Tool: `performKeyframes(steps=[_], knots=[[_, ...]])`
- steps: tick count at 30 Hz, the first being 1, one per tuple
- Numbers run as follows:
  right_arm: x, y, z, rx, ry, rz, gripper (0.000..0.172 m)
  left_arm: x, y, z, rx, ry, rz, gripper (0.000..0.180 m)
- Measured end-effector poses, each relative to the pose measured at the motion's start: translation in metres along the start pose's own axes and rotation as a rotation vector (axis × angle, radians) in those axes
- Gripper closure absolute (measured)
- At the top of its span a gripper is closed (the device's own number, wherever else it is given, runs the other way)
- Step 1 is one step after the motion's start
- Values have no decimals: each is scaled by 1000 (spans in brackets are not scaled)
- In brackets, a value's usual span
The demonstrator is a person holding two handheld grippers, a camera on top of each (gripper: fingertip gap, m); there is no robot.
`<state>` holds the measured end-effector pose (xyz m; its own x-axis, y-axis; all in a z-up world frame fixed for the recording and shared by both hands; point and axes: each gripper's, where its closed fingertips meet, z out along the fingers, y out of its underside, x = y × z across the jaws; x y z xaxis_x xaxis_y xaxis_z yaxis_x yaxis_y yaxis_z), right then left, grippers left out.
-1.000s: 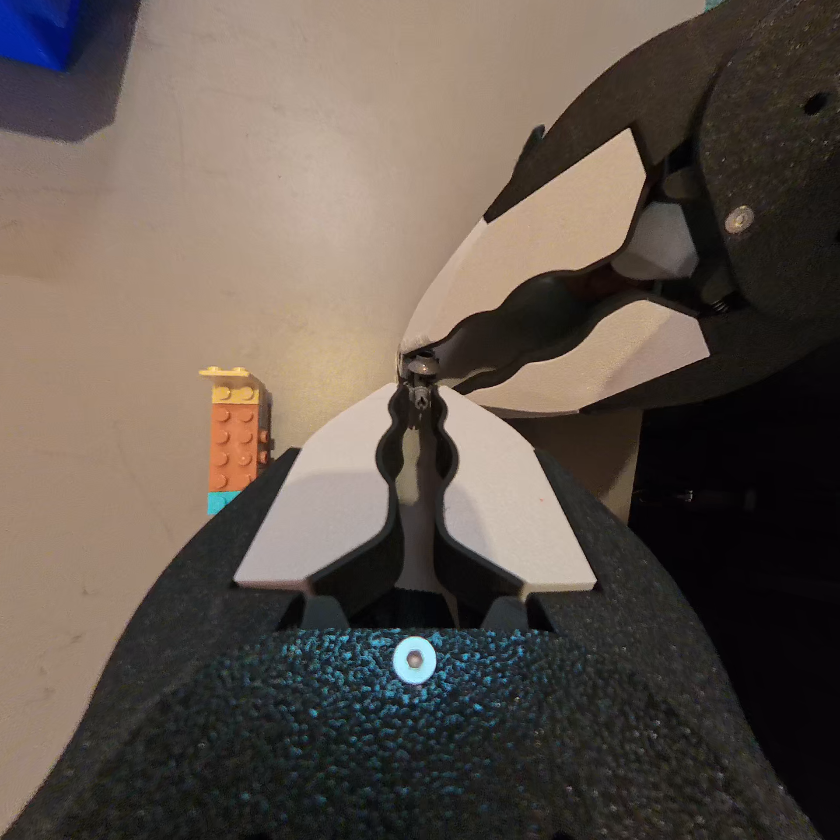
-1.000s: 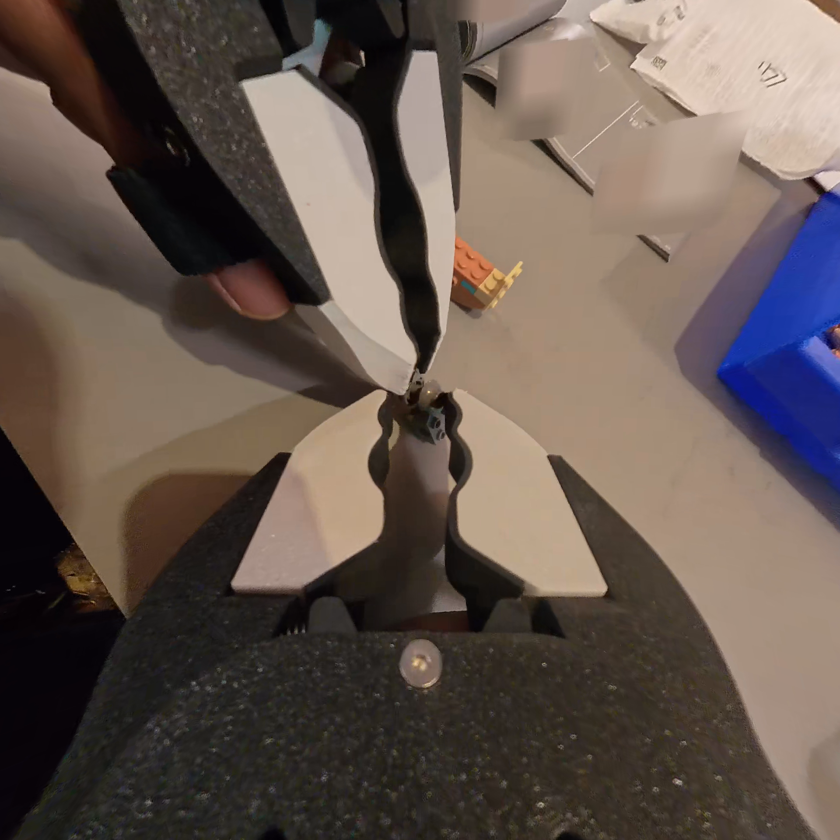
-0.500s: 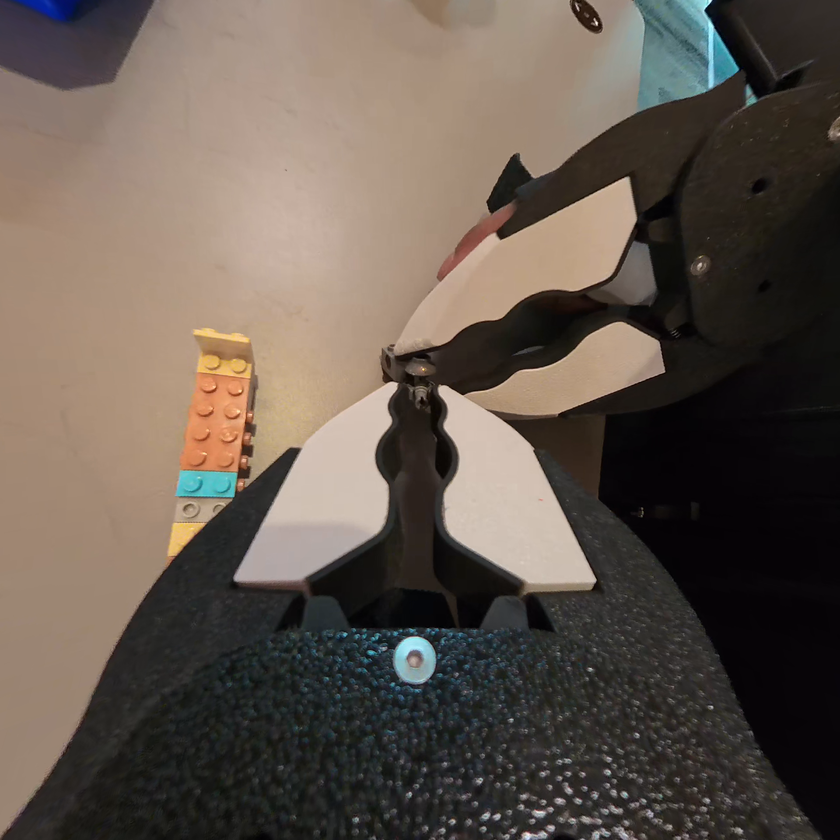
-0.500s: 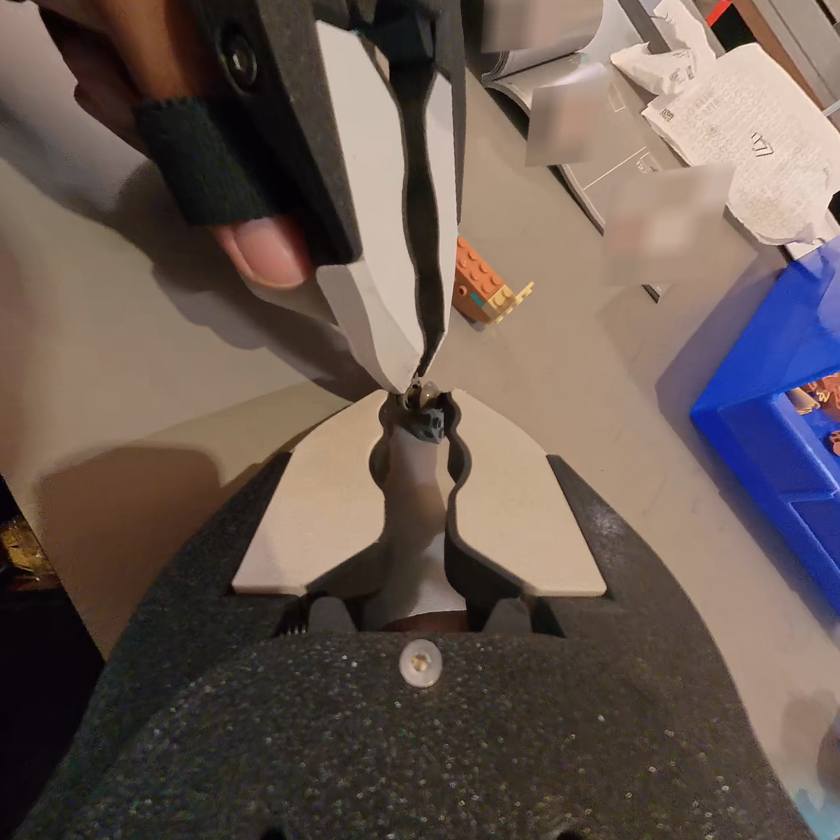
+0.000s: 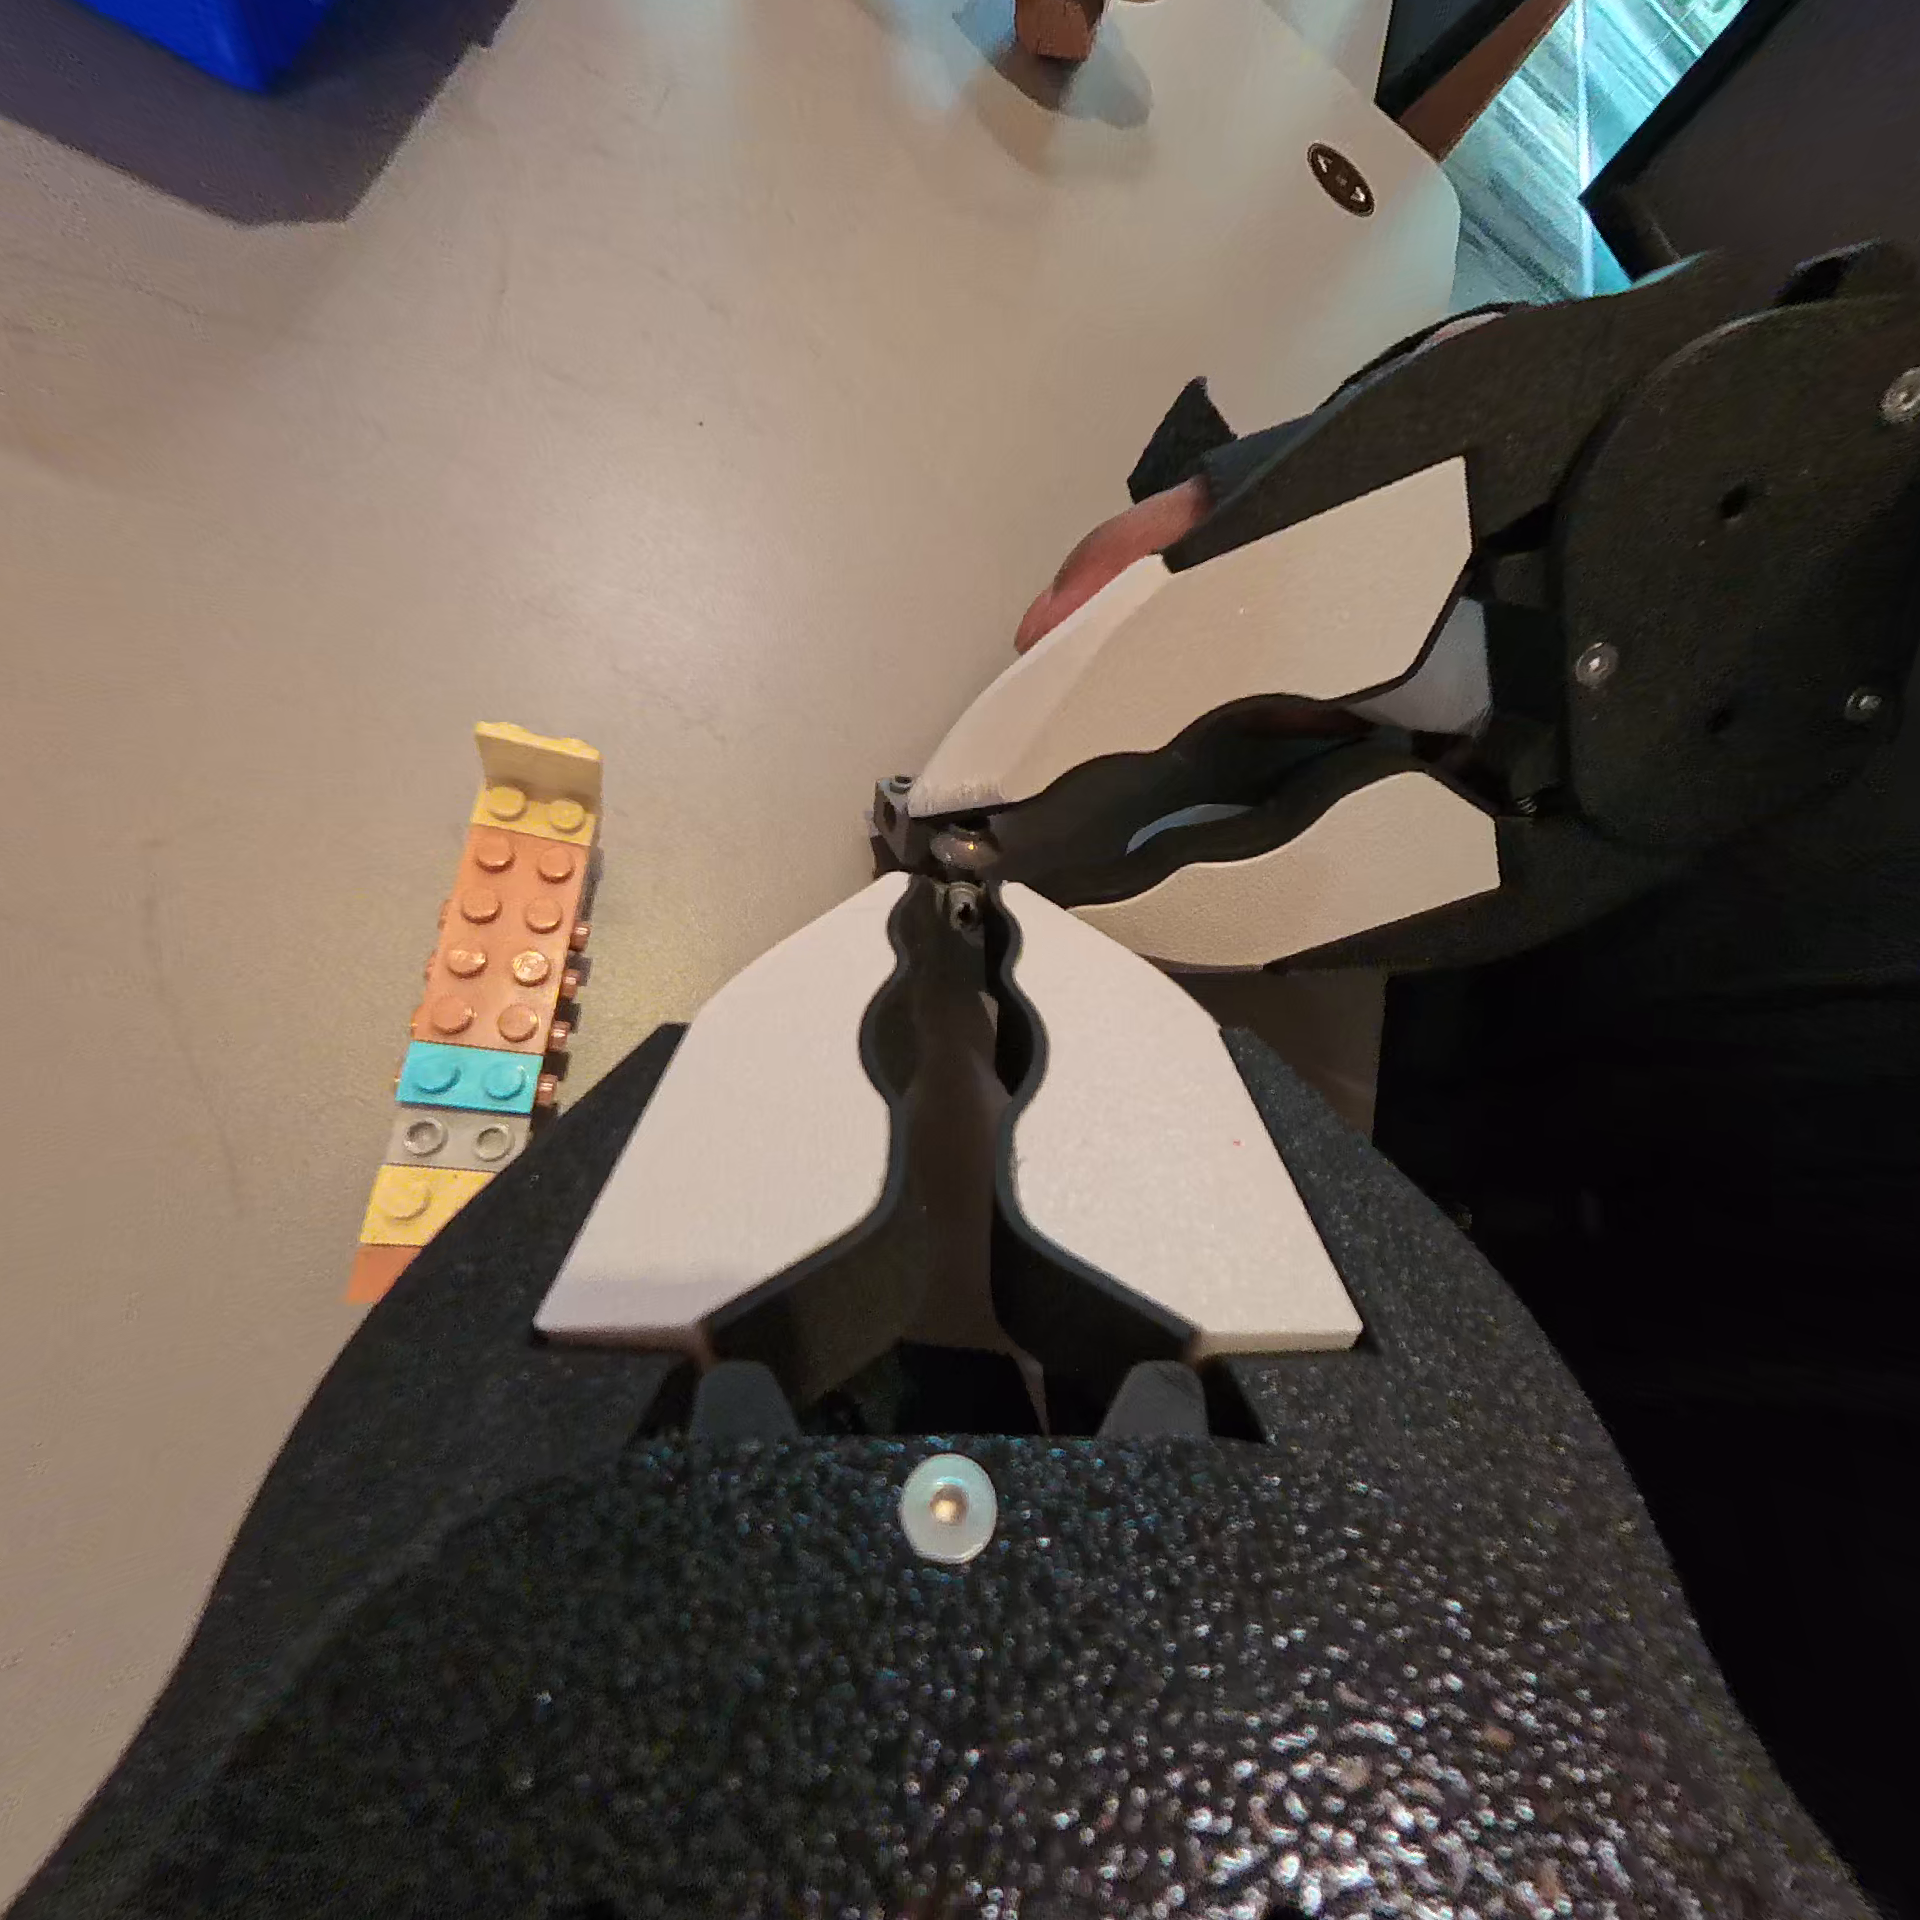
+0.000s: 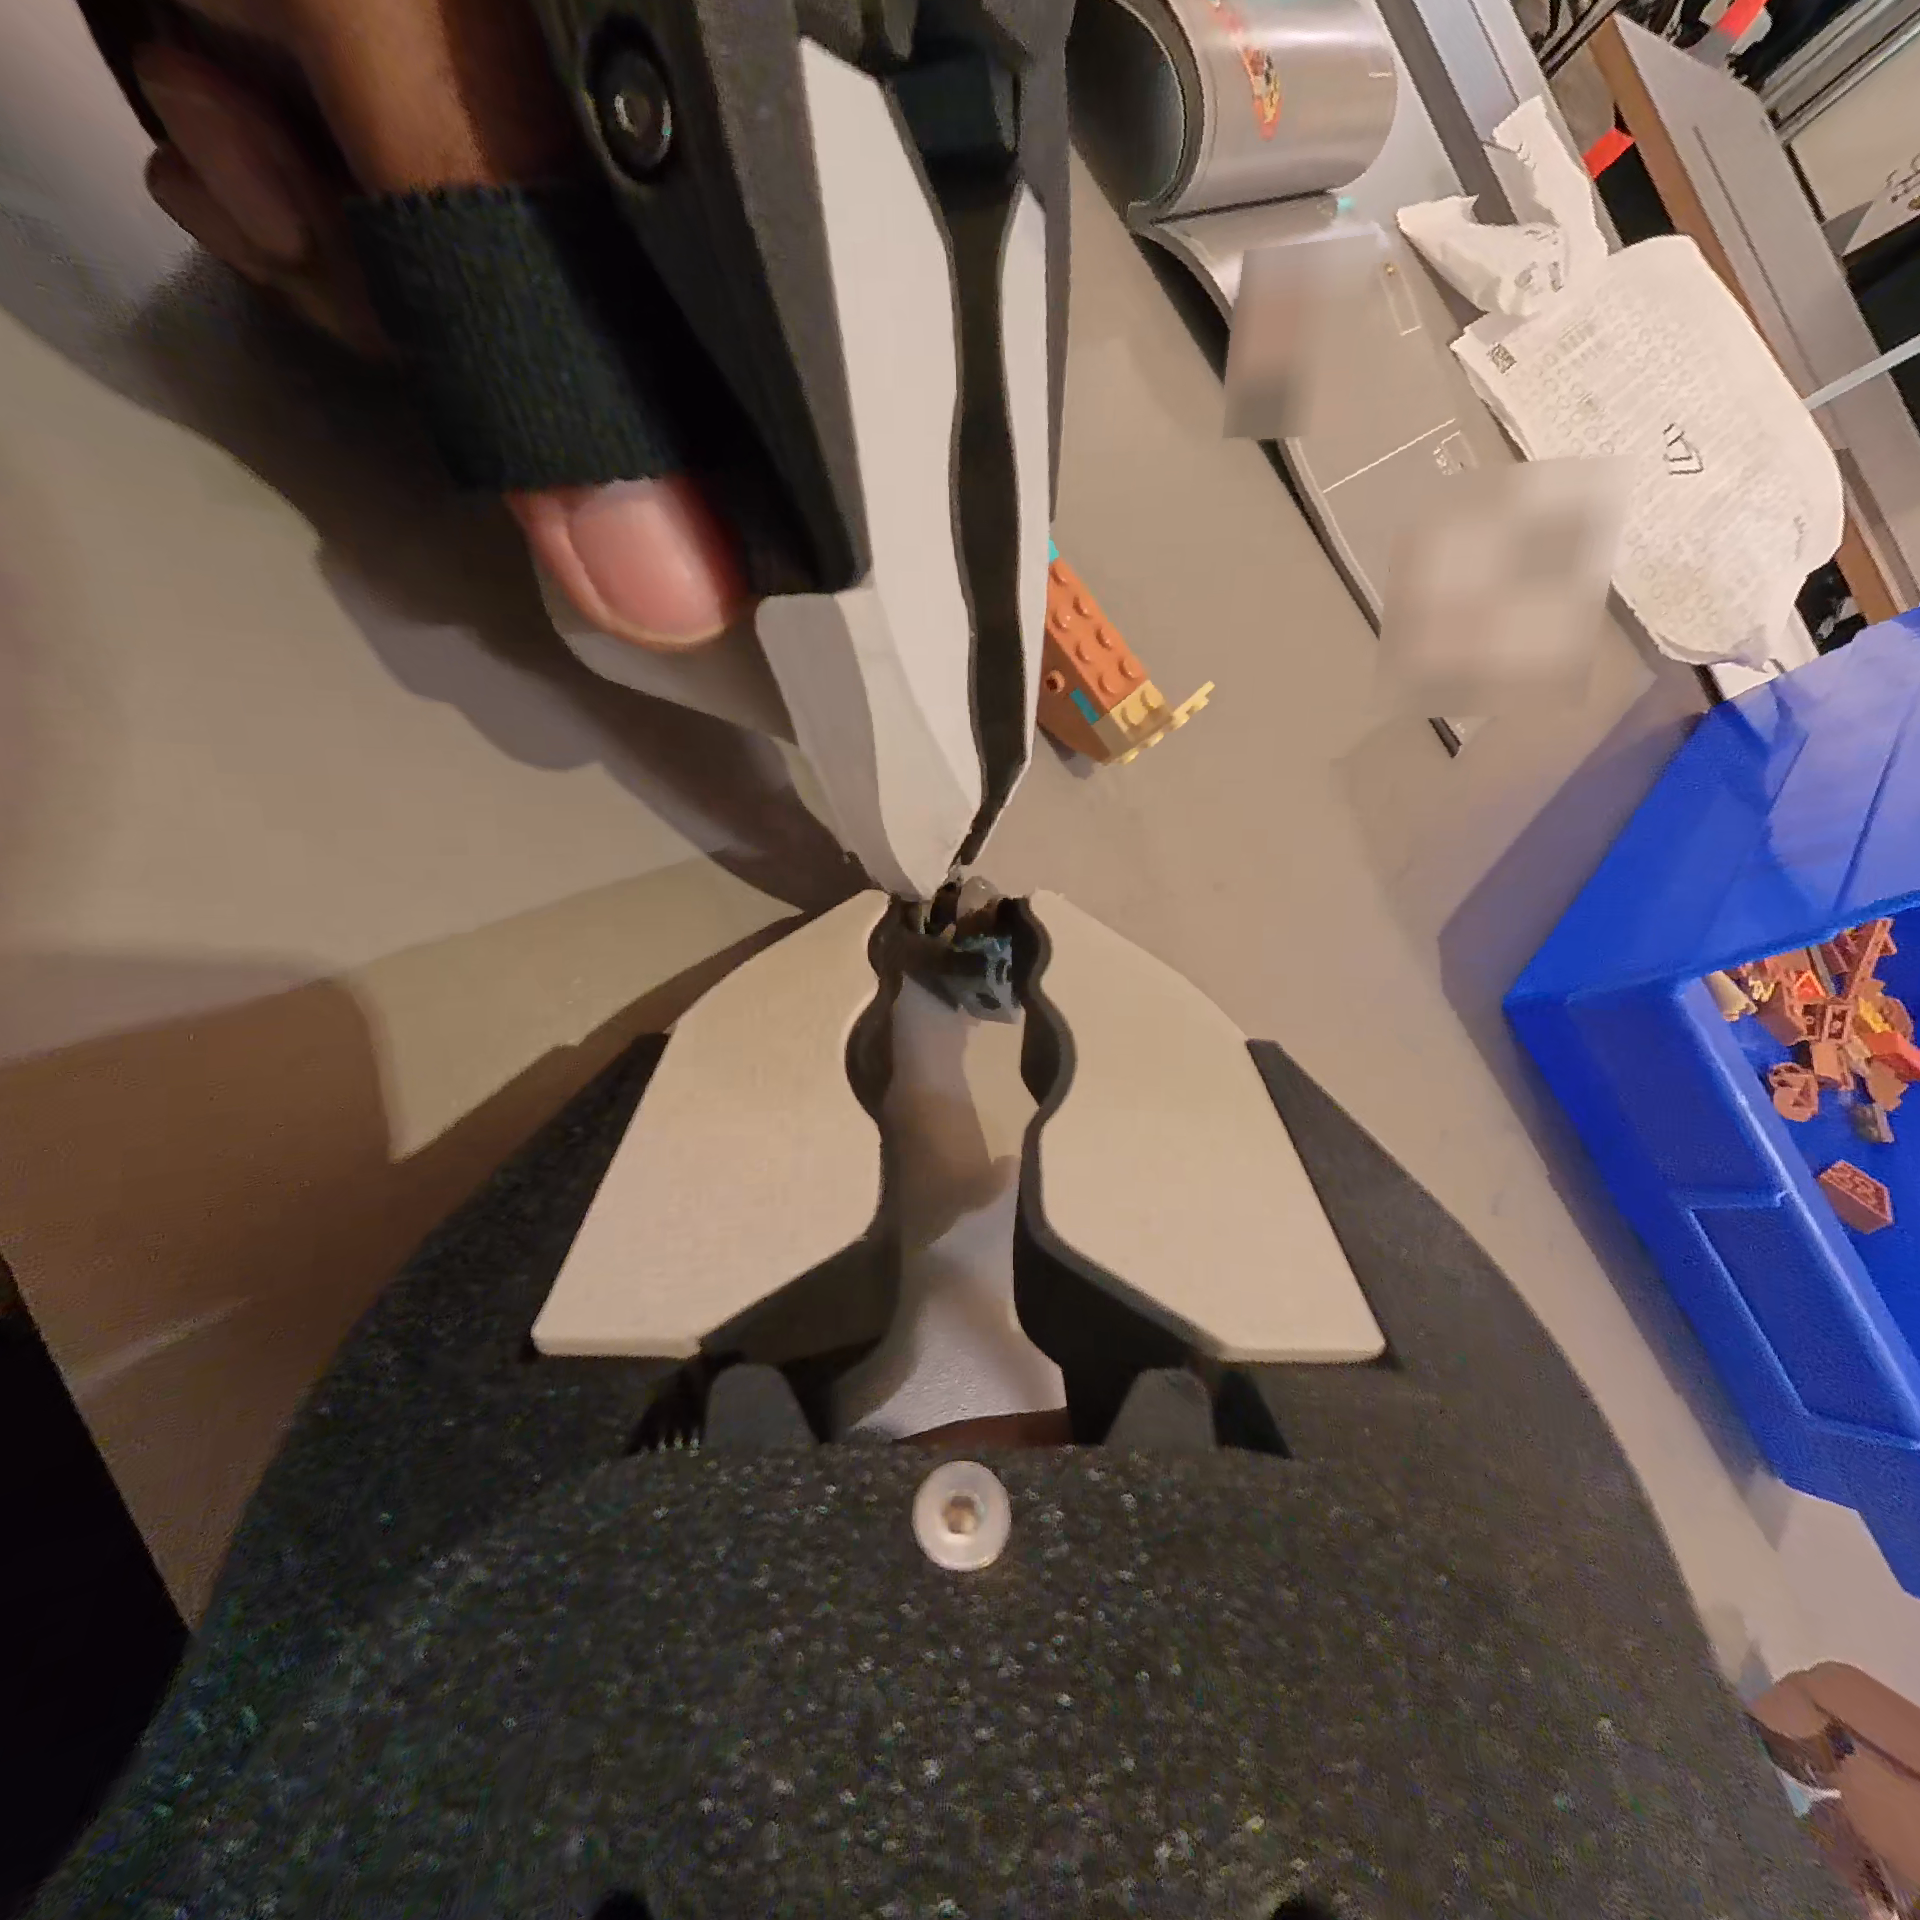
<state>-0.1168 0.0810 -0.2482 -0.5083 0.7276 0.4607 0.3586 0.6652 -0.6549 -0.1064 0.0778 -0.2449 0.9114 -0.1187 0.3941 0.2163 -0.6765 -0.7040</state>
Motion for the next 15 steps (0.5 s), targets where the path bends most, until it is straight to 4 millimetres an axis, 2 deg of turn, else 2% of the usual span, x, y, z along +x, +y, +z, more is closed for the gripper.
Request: performKeyframes(steps=[15], knots=[[9,-8,-2,51,22,129,153,-2,-12,-7,120,-57,29,172]])
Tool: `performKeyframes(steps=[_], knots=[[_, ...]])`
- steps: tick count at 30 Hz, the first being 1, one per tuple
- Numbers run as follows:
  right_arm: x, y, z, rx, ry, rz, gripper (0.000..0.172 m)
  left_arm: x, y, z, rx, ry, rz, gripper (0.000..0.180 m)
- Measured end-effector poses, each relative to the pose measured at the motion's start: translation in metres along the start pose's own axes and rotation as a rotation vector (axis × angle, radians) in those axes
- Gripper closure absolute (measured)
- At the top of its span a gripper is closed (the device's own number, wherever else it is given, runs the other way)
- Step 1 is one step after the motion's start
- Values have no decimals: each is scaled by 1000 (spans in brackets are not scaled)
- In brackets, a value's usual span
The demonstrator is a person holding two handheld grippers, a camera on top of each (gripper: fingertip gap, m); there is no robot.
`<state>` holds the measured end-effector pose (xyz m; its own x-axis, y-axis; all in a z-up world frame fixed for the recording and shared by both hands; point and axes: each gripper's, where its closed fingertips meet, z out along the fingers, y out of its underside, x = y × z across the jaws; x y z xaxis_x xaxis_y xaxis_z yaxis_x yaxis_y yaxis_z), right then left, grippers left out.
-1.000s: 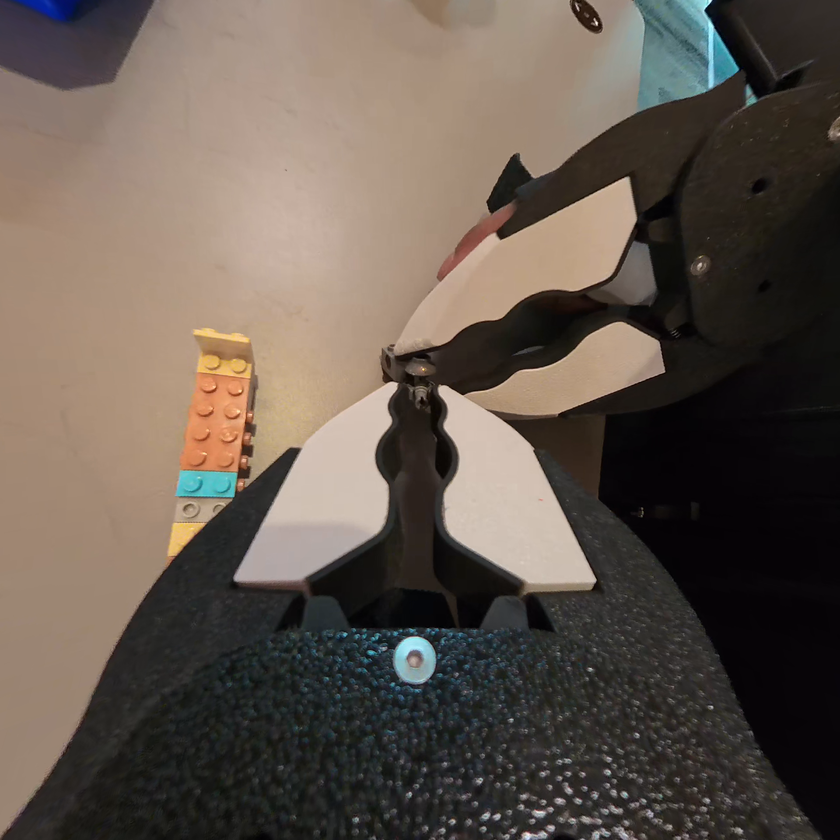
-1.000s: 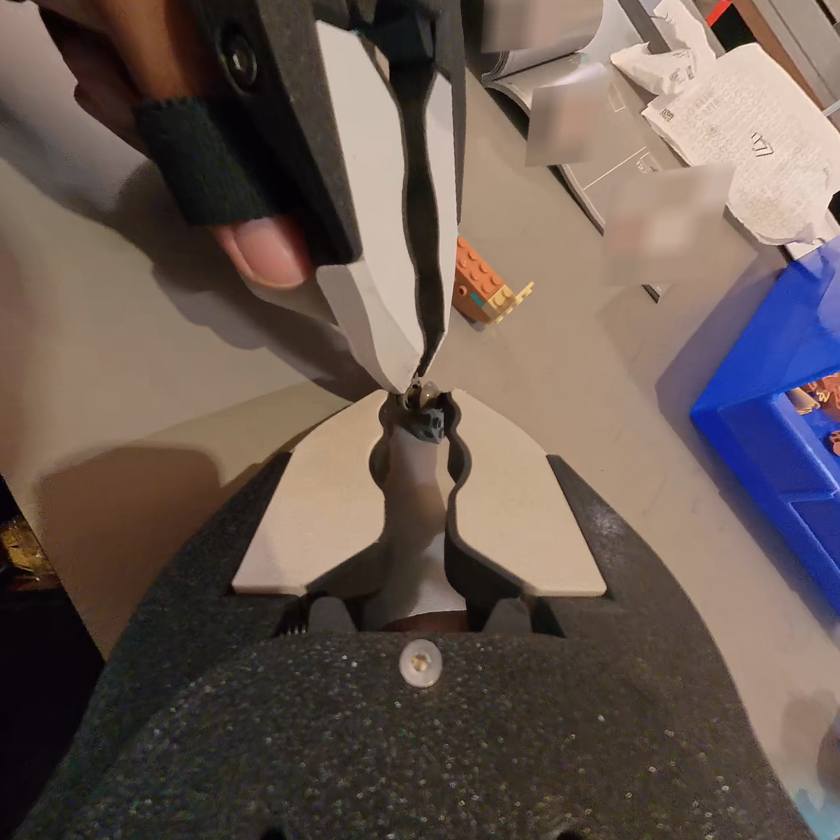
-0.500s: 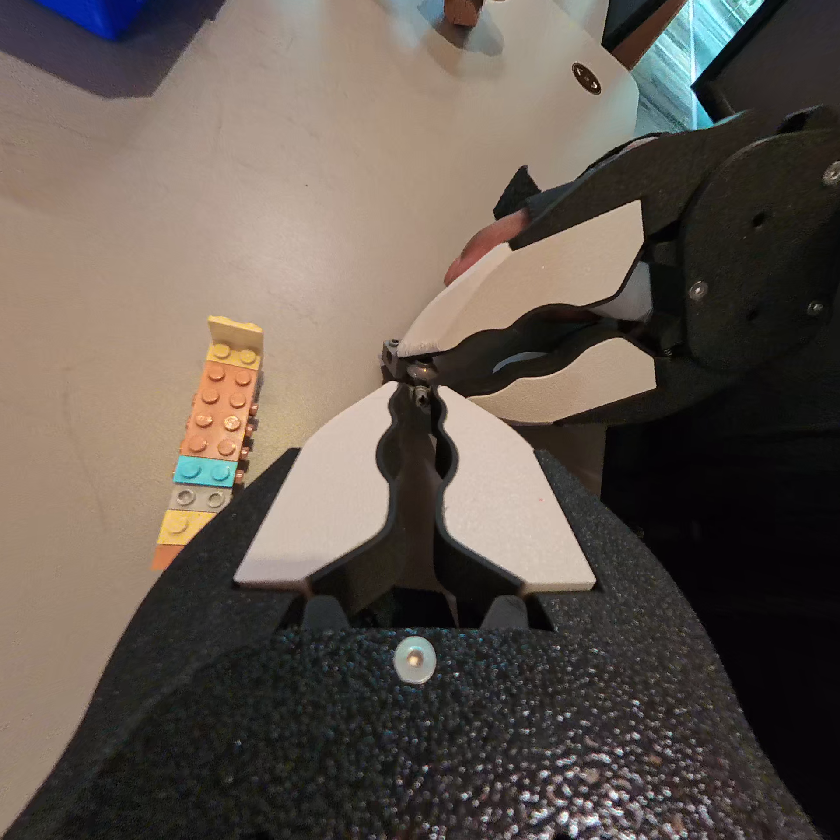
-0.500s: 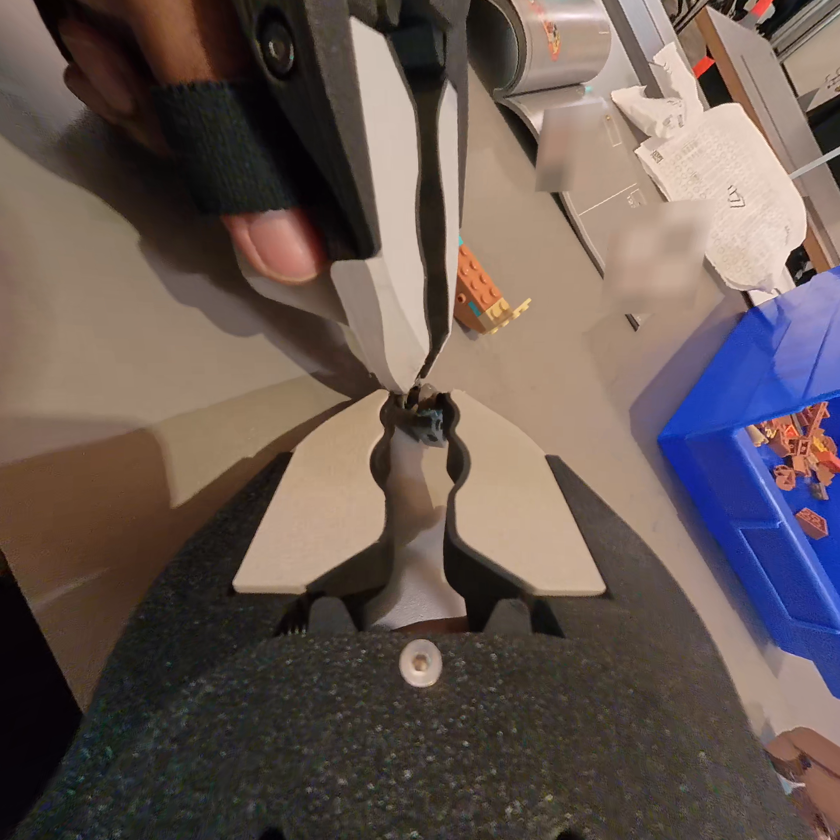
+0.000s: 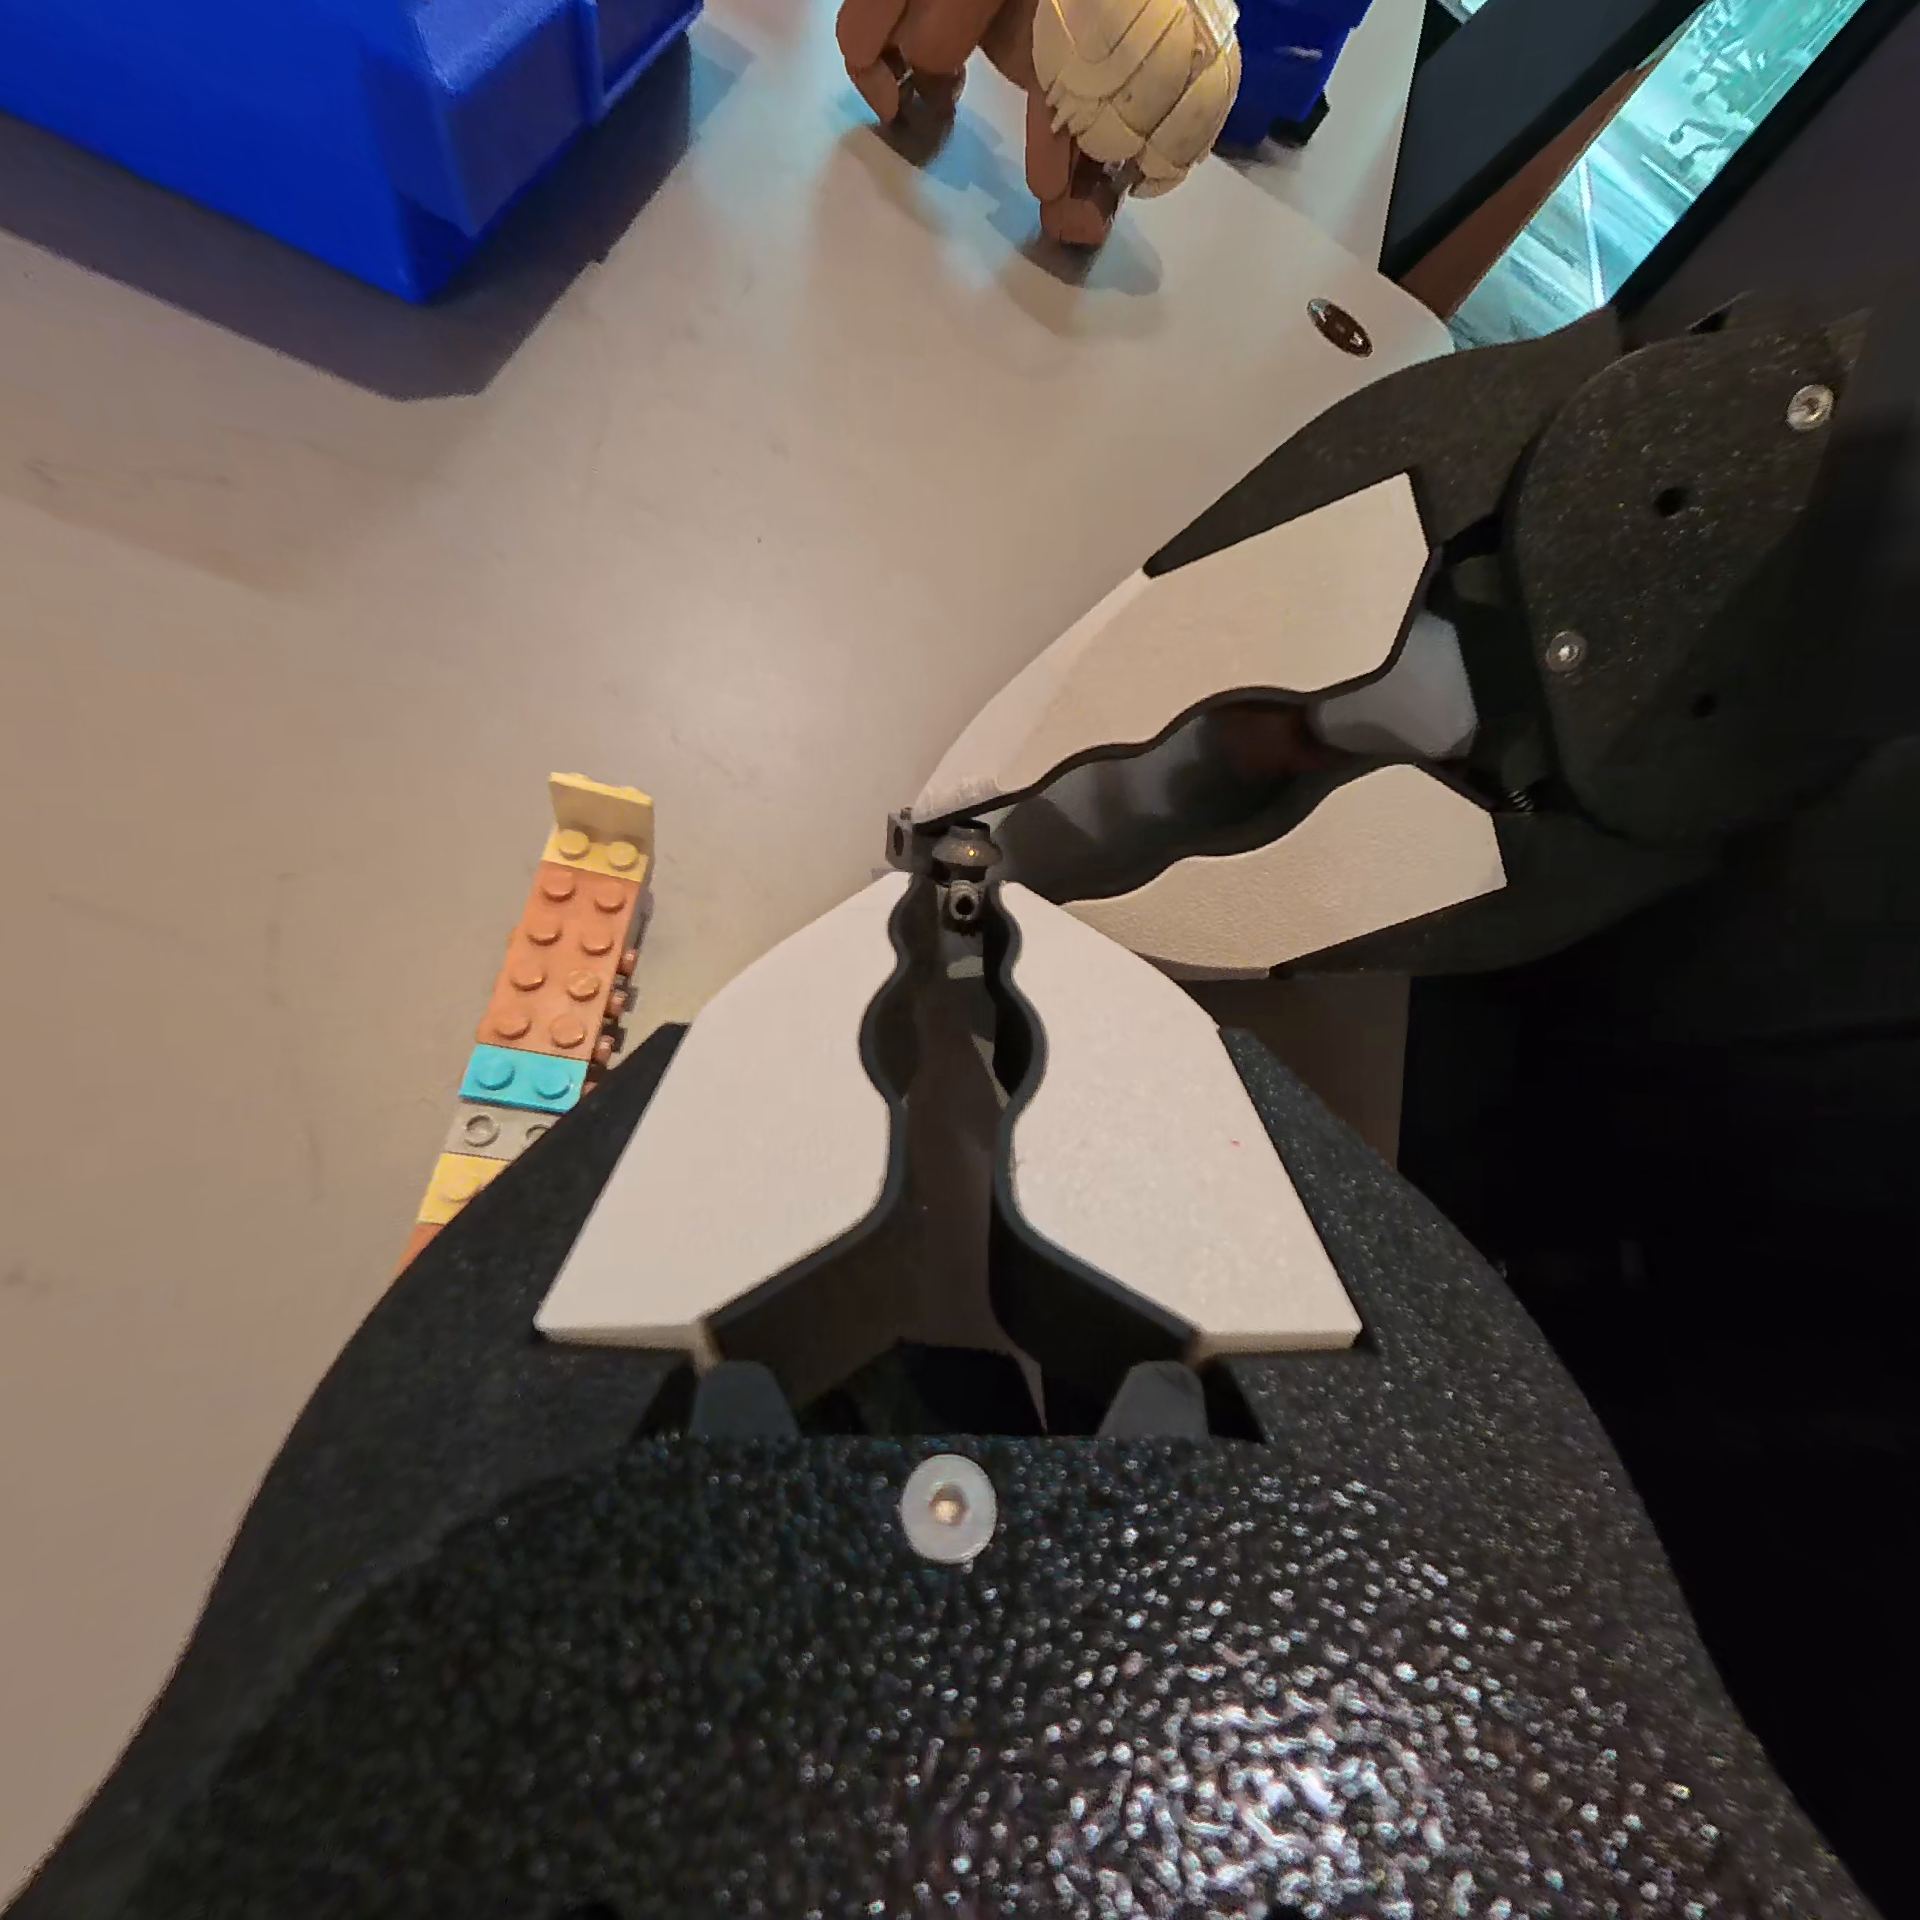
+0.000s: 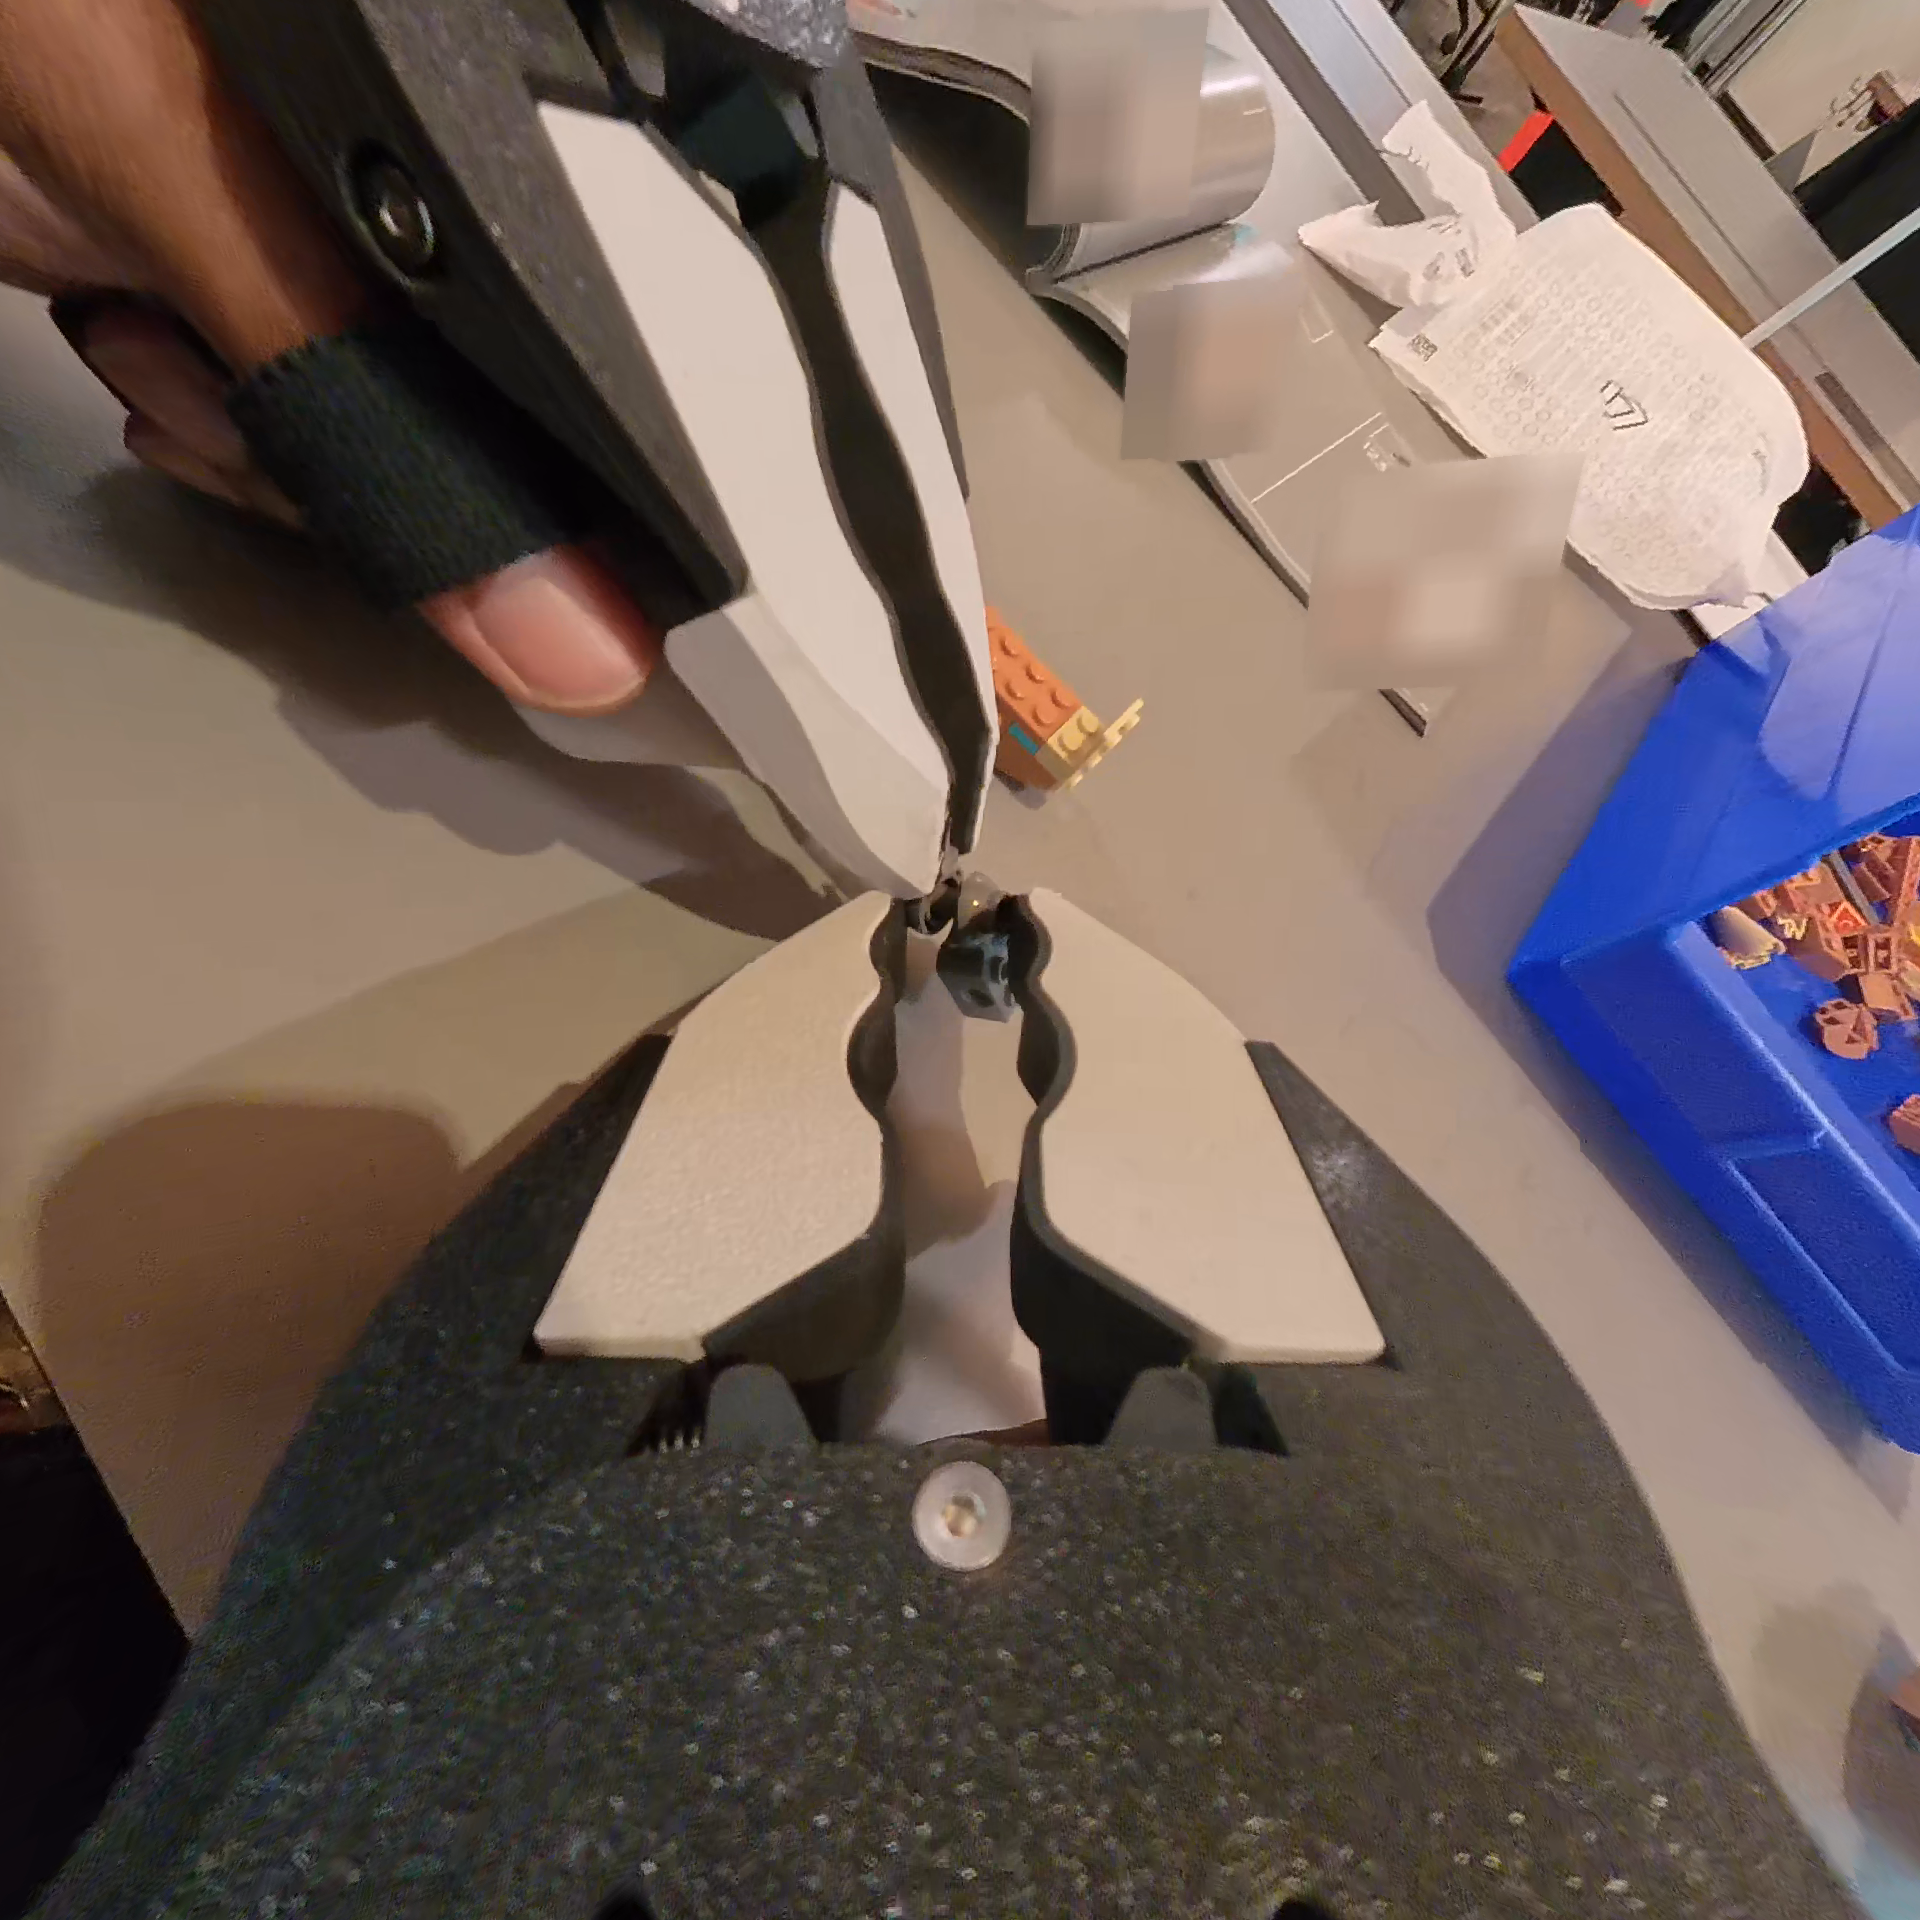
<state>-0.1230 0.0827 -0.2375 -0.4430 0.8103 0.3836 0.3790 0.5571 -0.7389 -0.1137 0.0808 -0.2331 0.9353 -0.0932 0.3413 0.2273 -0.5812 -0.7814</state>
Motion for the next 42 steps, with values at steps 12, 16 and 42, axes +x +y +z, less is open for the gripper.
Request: performKeyframes(steps=[12,16,42], knots=[[3,-3,1,9,20,49,158,-3,-5,-1,35,-50,-2,172],[4,-3,1,14,36,35,158,-4,-6,-2,26,-65,-29,172],[39,-79,-67,819,-607,785,157,24,-59,-41,527,299,-188,165]])
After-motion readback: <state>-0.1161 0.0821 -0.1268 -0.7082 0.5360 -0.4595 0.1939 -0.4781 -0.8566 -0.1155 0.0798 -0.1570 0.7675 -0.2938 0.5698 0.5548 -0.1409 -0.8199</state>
